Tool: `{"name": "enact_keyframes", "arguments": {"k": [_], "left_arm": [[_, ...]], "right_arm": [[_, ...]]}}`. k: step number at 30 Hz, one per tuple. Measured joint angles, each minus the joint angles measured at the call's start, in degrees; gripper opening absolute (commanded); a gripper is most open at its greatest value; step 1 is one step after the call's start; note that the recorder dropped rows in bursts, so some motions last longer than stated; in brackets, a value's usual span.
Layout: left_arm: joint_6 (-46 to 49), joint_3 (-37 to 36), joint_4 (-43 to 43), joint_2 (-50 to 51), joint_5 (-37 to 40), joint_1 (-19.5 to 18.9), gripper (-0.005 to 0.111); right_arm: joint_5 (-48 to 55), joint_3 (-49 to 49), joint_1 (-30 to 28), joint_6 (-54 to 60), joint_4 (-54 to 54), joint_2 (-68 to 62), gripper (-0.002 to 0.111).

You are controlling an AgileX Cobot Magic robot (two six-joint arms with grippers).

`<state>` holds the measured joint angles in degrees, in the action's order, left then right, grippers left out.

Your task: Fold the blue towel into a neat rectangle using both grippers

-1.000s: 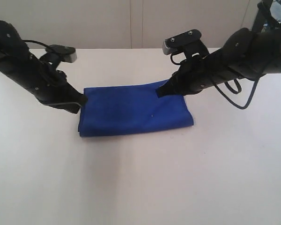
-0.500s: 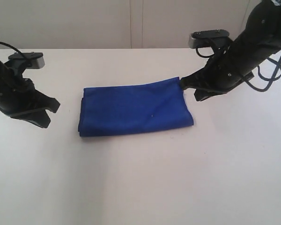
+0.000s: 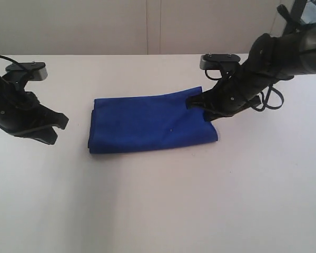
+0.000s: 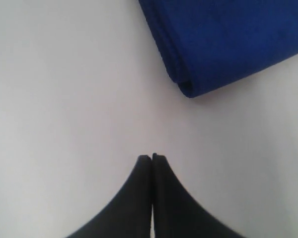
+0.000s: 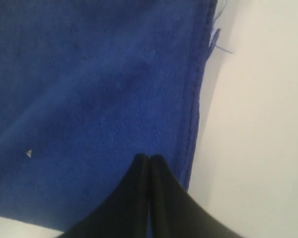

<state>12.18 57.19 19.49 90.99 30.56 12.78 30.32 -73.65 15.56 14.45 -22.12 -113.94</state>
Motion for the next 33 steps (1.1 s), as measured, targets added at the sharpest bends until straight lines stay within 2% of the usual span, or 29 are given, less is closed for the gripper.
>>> {"name": "enact_keyframes", "arguments": {"k": [8,15,23,29,33], "left_arm": [[-0.1,0.0,0.7,0.0,-0.1,0.0,0.0],[0.1,0.0,2.7,0.0,-2.6,0.0,0.0],[1.1,0.0,5.8,0.0,-5.4,0.0,0.0],[10.3,3.9,14.2,0.1,-4.1,0.0,0.0],[12.1,9.0,16.9,2.8,-3.1,0.0,0.0]], "right_arm": [[3.5,-1.1,0.0,0.0,-0.1,-4.4,0.0],[10.3,-1.6,0.0,-5.4,2.6,-4.2,0.0],[9.5,-1.6,0.0,-5.7,2.9,-4.1,0.0],[9.6,-1.6,0.0,-5.8,3.1,-3.5,0.0],[10.2,-1.2,0.0,-5.9,3.3,-0.9,0.0]]}}
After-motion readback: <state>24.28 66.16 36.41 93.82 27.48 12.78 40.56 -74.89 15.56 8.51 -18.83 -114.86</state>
